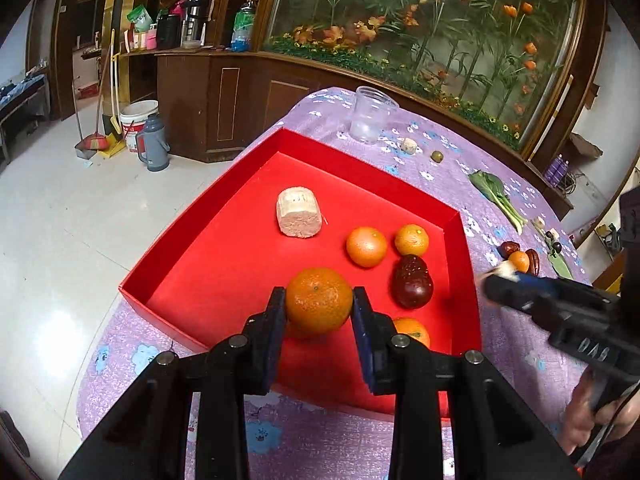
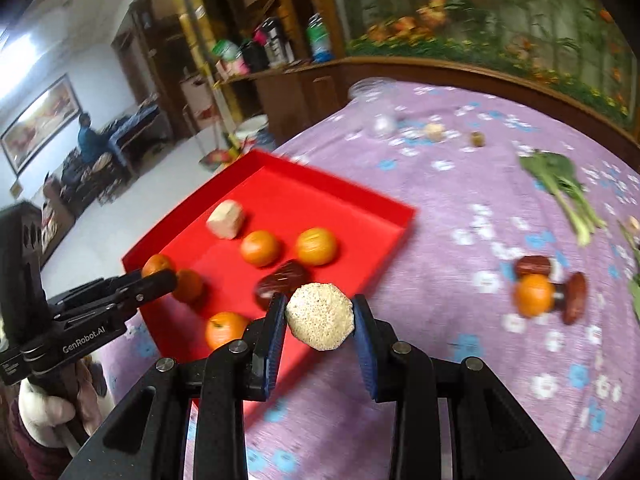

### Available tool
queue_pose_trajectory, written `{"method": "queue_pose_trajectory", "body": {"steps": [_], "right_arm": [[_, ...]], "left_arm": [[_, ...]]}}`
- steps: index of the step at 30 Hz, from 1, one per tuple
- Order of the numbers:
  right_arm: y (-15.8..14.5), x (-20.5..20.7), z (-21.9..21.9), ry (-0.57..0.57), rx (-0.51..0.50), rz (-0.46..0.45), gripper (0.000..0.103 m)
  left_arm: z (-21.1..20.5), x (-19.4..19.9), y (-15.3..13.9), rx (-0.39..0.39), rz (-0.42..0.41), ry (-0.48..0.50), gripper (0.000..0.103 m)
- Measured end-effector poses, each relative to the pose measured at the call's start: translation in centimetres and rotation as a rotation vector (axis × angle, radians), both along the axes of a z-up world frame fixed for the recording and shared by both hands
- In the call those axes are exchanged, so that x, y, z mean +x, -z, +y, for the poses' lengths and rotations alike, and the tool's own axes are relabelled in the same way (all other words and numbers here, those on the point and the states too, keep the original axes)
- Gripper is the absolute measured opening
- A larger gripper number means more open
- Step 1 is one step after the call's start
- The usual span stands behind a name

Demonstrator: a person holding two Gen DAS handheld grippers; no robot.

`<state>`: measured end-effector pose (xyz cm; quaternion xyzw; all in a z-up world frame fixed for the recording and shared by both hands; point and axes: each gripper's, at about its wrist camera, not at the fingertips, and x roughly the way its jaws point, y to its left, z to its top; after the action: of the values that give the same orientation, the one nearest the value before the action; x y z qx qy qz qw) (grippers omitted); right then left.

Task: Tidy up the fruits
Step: 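Carry the cake and orange over the red tray and release both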

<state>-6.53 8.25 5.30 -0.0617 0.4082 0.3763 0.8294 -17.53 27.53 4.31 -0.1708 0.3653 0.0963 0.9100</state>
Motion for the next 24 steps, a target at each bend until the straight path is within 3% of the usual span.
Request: {"method": "queue_pose_trajectory", "body": {"steps": [5,13,20,24], "right_arm": [[1.6,-0.4,3.3,-0.043,-0.060,0.009,0.036],[2.9,-0.2,4.0,-0.039,-0.104,0.014,0.036],[2.9,-0.3,4.4,-0.052,-0.089,0.007,0.036],[2.4,-0.7,3.8,-0.042,-0.068,-0.004,0.048]], "left_arm": [[-0.6,0.5,0.1,0.016,-0.002,0.014,0.031],[-0.7,1.2,0.0,0.025,-0.015,0.004,0.034],[0.2,1.0,-0.1,-0.027,-0.011,-0.035,0.054],[0.9,0.5,-0.7,-0.061,-0.026,-0.072,0.070]]}}
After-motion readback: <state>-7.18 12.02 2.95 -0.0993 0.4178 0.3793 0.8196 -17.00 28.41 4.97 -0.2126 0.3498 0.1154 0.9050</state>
